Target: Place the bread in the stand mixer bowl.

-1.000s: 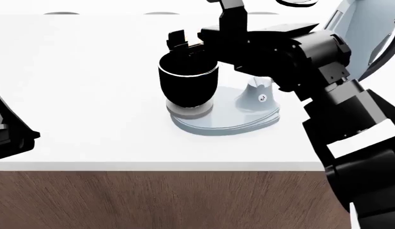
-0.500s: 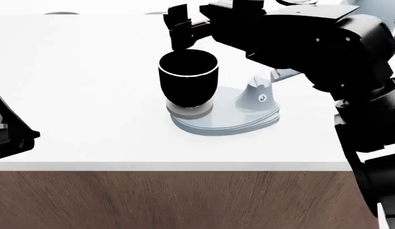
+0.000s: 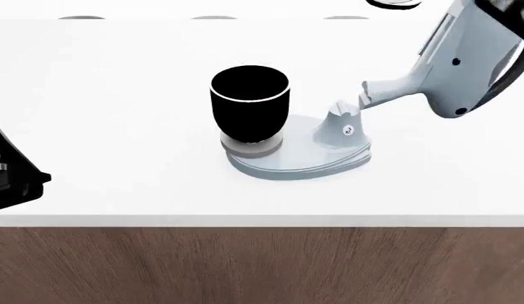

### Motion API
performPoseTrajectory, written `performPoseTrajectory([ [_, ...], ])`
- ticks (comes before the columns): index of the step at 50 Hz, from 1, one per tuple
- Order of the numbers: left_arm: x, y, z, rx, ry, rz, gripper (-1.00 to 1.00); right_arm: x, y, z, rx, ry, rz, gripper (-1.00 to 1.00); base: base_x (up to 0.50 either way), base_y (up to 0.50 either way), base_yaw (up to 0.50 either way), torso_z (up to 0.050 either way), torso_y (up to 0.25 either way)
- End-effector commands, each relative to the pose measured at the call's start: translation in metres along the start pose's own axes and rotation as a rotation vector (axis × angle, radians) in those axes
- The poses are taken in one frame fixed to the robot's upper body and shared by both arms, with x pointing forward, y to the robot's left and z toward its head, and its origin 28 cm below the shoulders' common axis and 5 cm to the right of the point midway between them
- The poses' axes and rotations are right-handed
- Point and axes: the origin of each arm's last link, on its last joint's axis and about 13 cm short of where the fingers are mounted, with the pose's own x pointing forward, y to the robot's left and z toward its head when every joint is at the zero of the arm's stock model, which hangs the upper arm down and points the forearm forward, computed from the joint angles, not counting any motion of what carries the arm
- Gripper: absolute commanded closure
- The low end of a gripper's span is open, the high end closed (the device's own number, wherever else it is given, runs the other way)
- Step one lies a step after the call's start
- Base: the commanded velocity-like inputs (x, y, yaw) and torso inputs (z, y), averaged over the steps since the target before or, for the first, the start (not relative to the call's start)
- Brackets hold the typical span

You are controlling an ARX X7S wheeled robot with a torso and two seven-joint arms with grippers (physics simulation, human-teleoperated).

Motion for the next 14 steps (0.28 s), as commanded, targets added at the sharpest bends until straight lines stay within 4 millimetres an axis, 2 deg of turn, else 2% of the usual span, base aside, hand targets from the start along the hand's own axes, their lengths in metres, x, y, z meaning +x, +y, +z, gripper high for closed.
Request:
performPoseTrajectory([
  [1, -0.003, 0.0, -0.001, -0.001, -0.01, -0.004, -1.0, -0.052, 0.025, 0.049, -0.154, -0.228, -0.073, -1.0, 0.0, 0.0, 0.0, 0.0, 0.0],
  [8, 0.0, 0.0, 0.005, 0.0, -0.018, -0.003, -1.0, -0.082, 0.035, 0.073, -0.187, -0.387, -0.153, -1.0, 0.0, 0.0, 0.0, 0.0, 0.0],
  [14, 0.0, 0.0, 0.006, 0.003, -0.023, -0.007, -1.0, -0.098, 0.039, 0.083, -0.195, -0.474, -0.216, -1.0, 0.0, 0.0, 0.0, 0.0, 0.0],
])
